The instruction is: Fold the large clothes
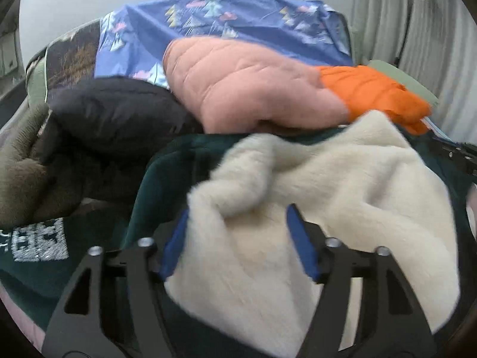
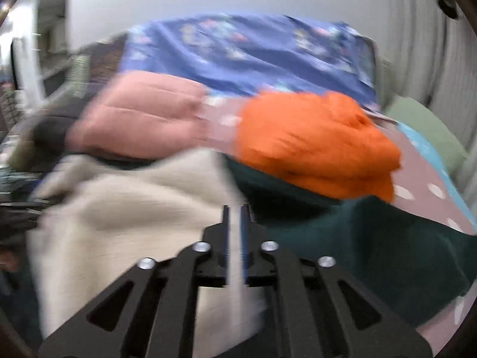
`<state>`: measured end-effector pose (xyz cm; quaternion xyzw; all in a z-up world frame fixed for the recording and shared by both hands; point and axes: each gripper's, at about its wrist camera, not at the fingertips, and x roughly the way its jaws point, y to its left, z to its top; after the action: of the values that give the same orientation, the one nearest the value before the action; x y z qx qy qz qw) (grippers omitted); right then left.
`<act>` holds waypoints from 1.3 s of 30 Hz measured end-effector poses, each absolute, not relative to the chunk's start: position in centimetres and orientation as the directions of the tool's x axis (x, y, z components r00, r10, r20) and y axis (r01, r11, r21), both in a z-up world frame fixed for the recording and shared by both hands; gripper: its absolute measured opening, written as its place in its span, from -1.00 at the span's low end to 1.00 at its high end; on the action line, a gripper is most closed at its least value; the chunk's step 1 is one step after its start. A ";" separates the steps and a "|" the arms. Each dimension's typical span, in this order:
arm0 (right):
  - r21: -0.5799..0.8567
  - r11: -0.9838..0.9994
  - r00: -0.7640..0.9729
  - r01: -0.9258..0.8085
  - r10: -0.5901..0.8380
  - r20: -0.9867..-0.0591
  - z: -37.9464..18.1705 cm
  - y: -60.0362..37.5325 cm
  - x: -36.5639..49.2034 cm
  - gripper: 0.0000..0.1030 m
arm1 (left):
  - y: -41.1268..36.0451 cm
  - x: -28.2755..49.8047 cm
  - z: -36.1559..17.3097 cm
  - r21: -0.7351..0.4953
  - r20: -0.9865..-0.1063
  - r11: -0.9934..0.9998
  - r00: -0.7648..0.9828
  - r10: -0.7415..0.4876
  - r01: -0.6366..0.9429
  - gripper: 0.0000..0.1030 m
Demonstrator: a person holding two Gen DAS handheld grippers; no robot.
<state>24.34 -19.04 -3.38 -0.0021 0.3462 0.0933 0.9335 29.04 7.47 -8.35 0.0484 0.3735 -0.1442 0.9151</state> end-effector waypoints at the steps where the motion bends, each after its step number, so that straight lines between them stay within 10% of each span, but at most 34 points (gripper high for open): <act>1: 0.067 0.962 0.745 -0.263 0.247 -0.619 -2.9 -17.1 22.9 -0.35 | 7.1 28.1 -8.2 -0.005 -0.697 0.947 0.678 -0.233 0.320 0.42; 10: -0.063 0.925 0.605 -0.374 0.192 -0.773 -10.4 -10.9 21.5 -0.11 | 12.6 23.6 -7.9 -0.070 -0.713 0.971 0.669 -0.208 0.227 0.55; 19: -0.032 0.930 0.607 -0.367 0.213 -0.766 -10.5 -11.3 20.3 -0.05 | 37.8 18.6 -10.6 -0.326 -0.719 0.853 0.693 0.057 -0.408 0.58; 29: -0.038 0.931 0.614 -0.363 0.209 -0.761 -10.8 -10.9 20.8 -0.03 | 44.7 20.9 -16.5 -0.556 -0.692 0.717 0.712 -0.120 -0.420 0.66; 31: -0.037 0.932 0.616 -0.362 0.209 -0.760 -10.8 -10.9 20.8 -0.03 | 45.1 21.3 -16.9 -0.565 -0.676 0.715 0.727 -0.115 -0.412 0.36; 33: -0.037 0.932 0.616 -0.362 0.209 -0.759 -10.8 -10.9 20.7 -0.03 | 45.1 22.0 -17.1 -0.650 -0.627 0.674 0.748 -0.217 -0.350 -0.60; 39: -0.040 0.931 0.617 -0.362 0.207 -0.759 -10.8 -10.9 20.7 -0.03 | 41.8 19.4 -9.8 -0.544 -0.554 0.777 0.831 -0.049 -0.316 -0.70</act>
<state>20.67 -10.86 -10.82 -0.0947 0.4075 0.1592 0.8942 19.38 41.78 -9.77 -0.3255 0.2808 0.0741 0.8999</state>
